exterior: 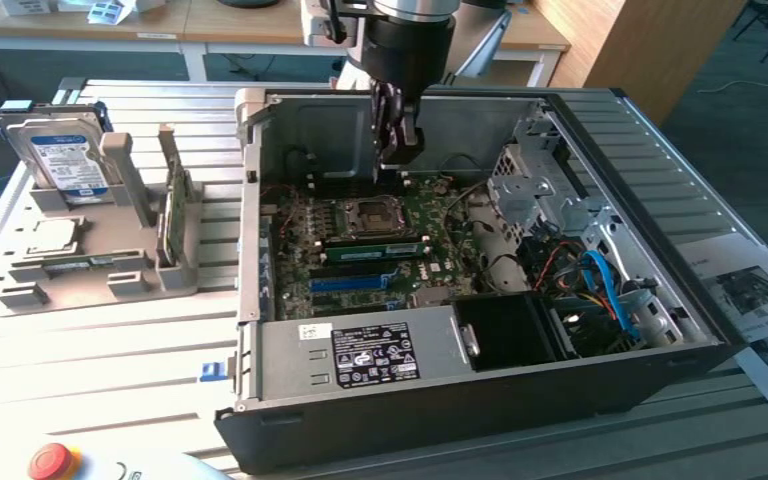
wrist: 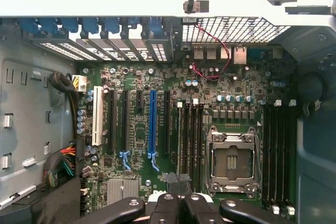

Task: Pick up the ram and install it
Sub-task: 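Press down the ram until it locks into place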

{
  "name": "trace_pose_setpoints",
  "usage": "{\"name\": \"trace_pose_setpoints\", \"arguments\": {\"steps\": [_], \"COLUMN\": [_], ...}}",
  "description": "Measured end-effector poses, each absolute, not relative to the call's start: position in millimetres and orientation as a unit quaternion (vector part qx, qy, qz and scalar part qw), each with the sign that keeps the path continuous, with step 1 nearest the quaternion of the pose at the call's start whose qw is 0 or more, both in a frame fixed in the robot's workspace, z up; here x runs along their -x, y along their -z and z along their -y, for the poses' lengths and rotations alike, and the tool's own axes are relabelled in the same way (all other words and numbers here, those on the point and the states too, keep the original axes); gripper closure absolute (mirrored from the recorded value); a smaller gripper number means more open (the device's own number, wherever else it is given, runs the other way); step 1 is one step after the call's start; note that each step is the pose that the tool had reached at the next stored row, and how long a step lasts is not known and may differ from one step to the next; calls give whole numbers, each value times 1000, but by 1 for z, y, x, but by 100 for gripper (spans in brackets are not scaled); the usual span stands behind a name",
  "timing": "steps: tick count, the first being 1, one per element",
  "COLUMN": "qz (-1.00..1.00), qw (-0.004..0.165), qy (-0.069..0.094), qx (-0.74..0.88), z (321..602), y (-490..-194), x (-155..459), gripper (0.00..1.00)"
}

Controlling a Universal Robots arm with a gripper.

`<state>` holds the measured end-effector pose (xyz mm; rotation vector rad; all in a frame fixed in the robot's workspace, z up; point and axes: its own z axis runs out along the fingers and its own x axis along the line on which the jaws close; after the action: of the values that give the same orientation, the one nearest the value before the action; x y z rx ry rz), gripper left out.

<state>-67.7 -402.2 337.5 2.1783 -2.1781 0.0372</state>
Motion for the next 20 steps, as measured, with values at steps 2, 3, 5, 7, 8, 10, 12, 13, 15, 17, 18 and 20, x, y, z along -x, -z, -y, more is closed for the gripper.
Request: {"name": "trace_pose_setpoints", "arguments": {"steps": [2,3,5,7,8,10,12,13,15,17,18,20], "qz": [707,707,707,711,715,725,735,740,749,760,765,774], "qw": [30,30,30,31,31,31,31,31,31,31,31,32], "qy": [-12,-12,-12,-12,-12,-11,-11,-11,-10,-10,-9,-9], "qx": [-707,-707,-706,-702,-698,-688,-677,-672,-661,-649,-644,-632], "z": [402,402,402,402,402,402,402,402,402,402,402,402], "y": [-338,-337,-338,-338,-338,-338,-338,-338,-338,-338,-338,-338], "x": [68,68,68,68,68,68,68,68,68,68,68,68], "gripper": [90,90,90,90,90,90,90,90,90,90,90,90]}}
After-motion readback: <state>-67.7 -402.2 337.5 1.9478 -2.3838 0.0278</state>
